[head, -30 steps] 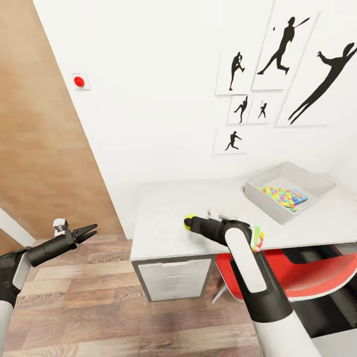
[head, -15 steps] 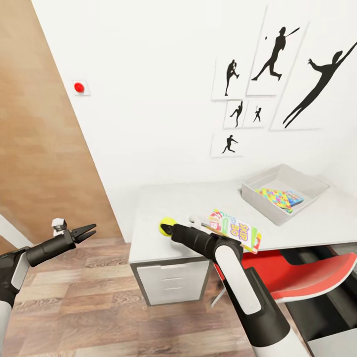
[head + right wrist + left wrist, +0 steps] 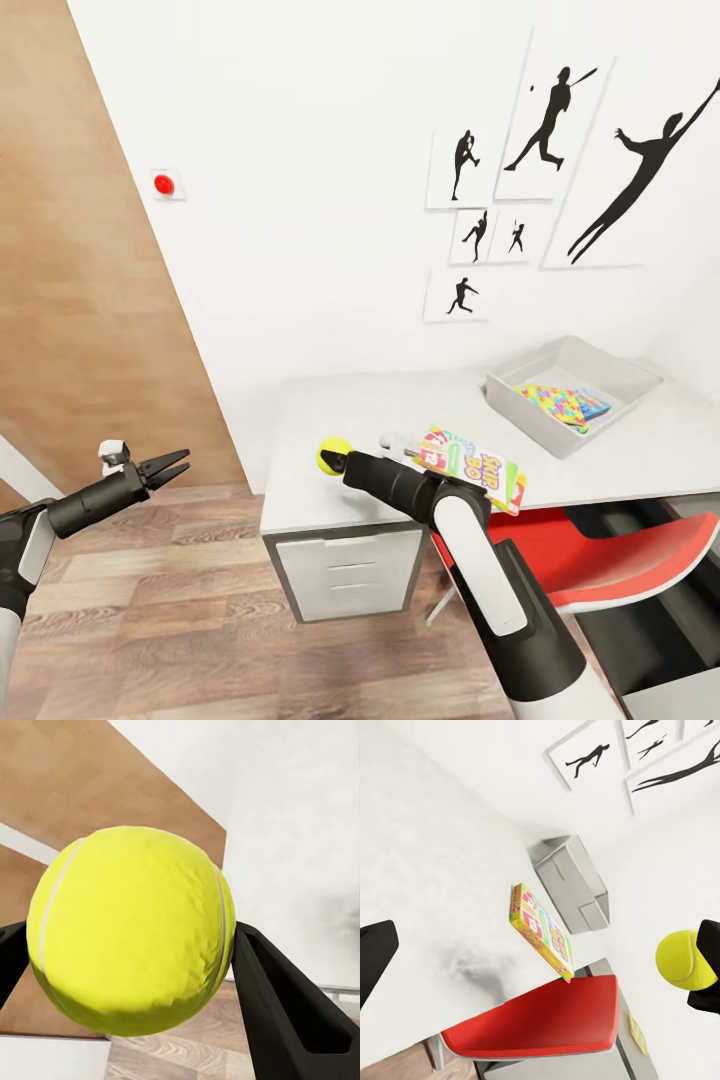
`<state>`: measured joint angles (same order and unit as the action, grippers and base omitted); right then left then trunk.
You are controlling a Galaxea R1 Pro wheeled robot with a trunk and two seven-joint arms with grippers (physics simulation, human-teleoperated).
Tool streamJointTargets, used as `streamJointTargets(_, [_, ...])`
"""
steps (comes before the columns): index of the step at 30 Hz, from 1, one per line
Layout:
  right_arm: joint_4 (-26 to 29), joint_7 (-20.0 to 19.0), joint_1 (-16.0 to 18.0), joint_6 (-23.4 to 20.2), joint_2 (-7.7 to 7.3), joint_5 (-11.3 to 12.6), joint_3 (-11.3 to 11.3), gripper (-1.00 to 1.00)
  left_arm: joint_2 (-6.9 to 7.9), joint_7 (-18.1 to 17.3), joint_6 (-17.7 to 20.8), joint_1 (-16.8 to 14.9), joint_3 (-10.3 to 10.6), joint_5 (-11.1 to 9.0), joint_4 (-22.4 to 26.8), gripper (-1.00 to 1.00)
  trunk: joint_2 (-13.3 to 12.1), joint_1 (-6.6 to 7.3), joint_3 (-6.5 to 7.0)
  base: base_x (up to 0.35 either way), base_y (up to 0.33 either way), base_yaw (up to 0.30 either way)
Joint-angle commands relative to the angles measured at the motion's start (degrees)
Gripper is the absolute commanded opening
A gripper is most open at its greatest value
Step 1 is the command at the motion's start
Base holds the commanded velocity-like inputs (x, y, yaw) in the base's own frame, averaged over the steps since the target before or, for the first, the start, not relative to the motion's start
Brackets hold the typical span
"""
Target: Put all the toys in the child's room - the three board games (two on the bed and one on the table), the two jigsaw puzzles on the table, and the tennis ball on the table - inside the toy box on the table in the child's room.
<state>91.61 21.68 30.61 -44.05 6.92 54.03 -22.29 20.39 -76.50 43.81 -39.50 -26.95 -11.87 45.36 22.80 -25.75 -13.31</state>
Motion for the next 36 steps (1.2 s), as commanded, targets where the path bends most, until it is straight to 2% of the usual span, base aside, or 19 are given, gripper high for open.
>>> streamJointTargets(1, [0.04, 0.66, 0.06, 0.38, 0.06, 0.76, -0.14, -1.00, 0.01, -0.15, 0.58, -0.05, -0.03, -0.09, -0.01, 1.00, 0.12, -0.03, -0.11, 0.000, 0.000, 0.000])
streamJointTargets(16, [0.06, 0.88, 0.06, 0.78, 0.72, 0.81, -0.48, -1.00, 0.00, -0.14, 0.58, -0.05, -0.03, -0.12, -0.01, 1.00, 0.12, -0.03, -0.08, 0.000, 0.000, 0.000])
streamJointTargets(36, [0.06, 0.64, -0.01, 0.74, 0.71, 0.82, -0.52, -1.00, 0.00, -0.15, 0.58, -0.05, -0.03, -0.18, -0.01, 1.00, 0.12, -0.03, 1.62, 0.000, 0.000, -0.052])
